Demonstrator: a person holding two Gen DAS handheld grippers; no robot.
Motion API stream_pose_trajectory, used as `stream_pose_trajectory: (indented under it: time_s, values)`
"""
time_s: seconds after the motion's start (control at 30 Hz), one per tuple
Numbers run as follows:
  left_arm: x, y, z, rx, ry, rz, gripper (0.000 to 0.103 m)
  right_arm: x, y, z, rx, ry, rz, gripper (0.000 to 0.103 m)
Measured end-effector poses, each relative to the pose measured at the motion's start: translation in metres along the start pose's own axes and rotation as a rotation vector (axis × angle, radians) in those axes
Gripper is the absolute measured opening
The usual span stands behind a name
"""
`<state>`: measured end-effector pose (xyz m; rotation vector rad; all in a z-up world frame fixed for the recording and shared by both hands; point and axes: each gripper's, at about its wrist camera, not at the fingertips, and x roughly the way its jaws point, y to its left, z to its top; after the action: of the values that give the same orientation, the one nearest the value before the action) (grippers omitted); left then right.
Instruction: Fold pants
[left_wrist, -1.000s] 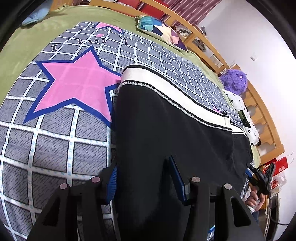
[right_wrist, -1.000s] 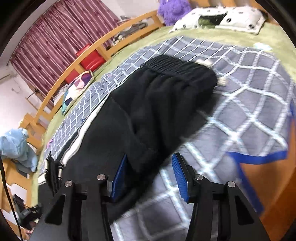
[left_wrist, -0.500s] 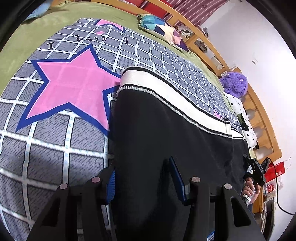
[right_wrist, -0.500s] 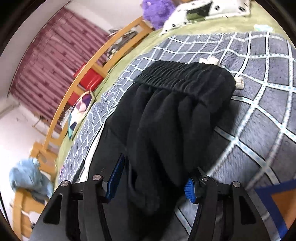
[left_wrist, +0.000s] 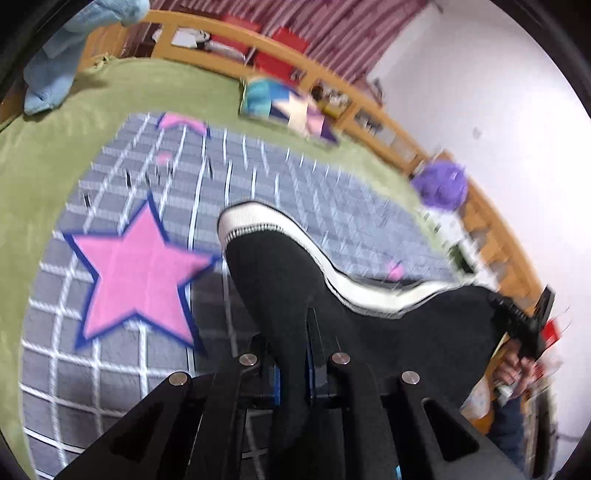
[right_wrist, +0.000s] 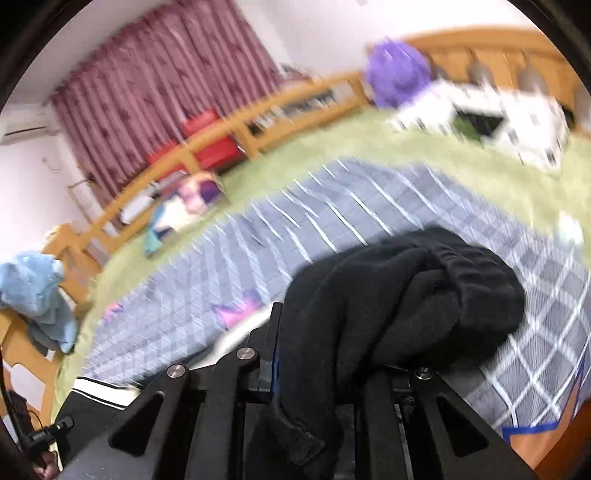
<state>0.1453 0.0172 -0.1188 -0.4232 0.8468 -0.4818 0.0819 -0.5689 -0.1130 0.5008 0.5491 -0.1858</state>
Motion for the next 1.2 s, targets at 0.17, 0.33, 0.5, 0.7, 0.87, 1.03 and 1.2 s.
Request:
stream_pose_trajectory:
  time_s: [0.17, 0.33, 0.5, 0.7, 0.87, 1.03, 1.2]
  values:
    - [-0.061, 0.024, 0.027, 0.024, -0.093, 0.079, 0.010, -0.019, 0.071, 0.016, -0.077, -0.064, 0.151, 0.015]
    - [-0.064, 0.096, 0.014, -0.046, -0.033, 0.238, 0.011, 0.024, 0.101, -0.029, -0.089, 0.056, 0.232, 0.019]
    - [-0.019, 0.158, -0.031, -0.196, 0.112, 0.330, 0.024, 0.104, 0.066, -0.107, -0.031, 0.328, 0.055, 0.022]
    - [-0.044, 0.123, -0.027, -0.088, 0.077, 0.438, 0.049, 0.071, 0.041, -0.105, 0.039, 0.380, 0.172, 0.035]
    - [-0.043, 0.078, -0.034, 0.029, 0.028, 0.376, 0.067, 0.036, 0.030, -0.097, -0.015, 0.276, 0.099, 0.061]
    - [0.013, 0.062, -0.075, 0.044, 0.124, 0.360, 0.070, 0.068, 0.003, -0.094, 0.194, 0.234, 0.095, 0.073]
    - [0.023, 0.026, -0.084, 0.234, 0.125, 0.405, 0.073, 0.072, 0.025, -0.071, 0.054, 0.184, 0.012, 0.038]
